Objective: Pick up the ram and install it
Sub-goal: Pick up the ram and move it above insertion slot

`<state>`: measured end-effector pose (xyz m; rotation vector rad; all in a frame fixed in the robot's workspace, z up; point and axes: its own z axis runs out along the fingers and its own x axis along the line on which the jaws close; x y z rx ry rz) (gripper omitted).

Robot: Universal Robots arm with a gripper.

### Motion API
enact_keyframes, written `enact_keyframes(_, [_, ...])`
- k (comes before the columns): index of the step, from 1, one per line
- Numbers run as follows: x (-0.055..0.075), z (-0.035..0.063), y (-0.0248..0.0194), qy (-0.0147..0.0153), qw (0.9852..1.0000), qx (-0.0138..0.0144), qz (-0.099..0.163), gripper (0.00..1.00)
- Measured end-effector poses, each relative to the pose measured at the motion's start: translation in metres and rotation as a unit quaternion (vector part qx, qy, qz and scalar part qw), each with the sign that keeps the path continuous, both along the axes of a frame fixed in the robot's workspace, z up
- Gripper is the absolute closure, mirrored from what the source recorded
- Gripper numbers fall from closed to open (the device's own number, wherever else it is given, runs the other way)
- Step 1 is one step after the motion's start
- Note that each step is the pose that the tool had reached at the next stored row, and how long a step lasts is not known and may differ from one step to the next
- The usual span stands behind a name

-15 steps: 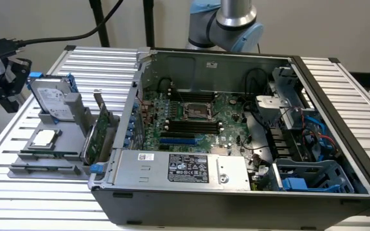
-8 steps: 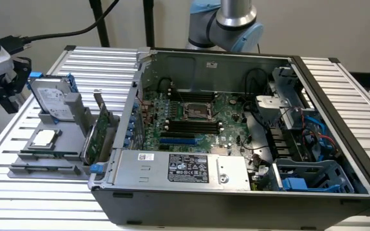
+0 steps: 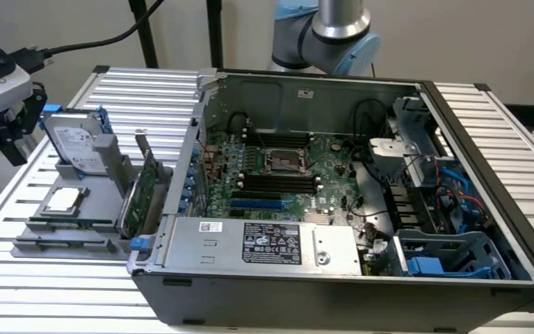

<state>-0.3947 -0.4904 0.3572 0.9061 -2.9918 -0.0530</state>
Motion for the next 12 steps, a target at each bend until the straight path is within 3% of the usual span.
enact_keyframes(6, [0.0,-0.002,0.0,0.0,0.9985,0.0,0.055,1.0])
enact_keyframes(12, [-0.0001,-0.004,0.0001,0.0,0.9941,0.0,0.108,1.0])
